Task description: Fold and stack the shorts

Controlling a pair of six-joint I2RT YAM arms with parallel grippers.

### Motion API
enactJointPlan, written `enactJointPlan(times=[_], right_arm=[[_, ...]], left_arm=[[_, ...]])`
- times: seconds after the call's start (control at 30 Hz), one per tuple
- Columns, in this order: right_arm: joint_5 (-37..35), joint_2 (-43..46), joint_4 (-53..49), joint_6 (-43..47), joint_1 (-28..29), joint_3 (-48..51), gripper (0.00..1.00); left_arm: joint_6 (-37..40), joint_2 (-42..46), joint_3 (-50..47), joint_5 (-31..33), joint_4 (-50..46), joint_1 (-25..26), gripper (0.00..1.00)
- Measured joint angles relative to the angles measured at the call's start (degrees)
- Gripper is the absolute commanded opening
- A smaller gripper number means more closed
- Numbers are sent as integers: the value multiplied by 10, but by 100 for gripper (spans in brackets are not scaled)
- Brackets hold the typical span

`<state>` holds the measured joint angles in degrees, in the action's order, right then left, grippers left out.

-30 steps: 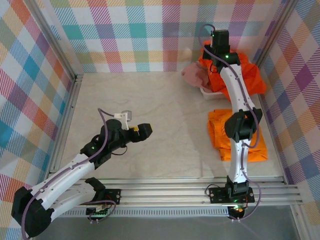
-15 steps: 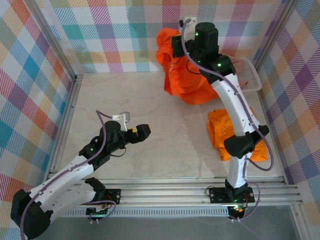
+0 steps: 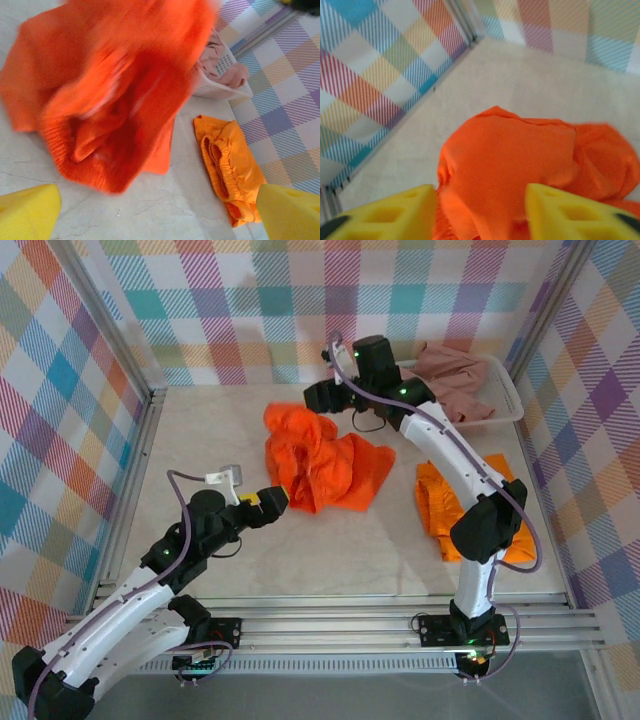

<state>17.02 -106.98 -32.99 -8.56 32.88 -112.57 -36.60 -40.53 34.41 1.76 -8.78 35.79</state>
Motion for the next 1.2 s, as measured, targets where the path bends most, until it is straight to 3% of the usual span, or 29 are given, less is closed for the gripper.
enactJointPlan(times=[0.13,0.27,0.43,0.57,0.73,1.2], right_arm=[[-17,57,15,-10,13,135,67],[-37,163,61,-53,18,309,67],[-63,277,146,-157,18,515,62],[-80,302,189,-248,23,626,57],[-91,300,229,-339,44,683,54],[-98,280,276,-397,58,685,52]], left_arm=[[-5,-15,46,36,-66,-4,100],[-14,-74,117,40,-118,-40,100],[-33,-150,125,-3,-149,-123,96],[-54,-196,93,-43,-155,-195,92],[-88,-258,22,-106,-117,-247,79],[-91,-397,10,-143,-7,-255,62]])
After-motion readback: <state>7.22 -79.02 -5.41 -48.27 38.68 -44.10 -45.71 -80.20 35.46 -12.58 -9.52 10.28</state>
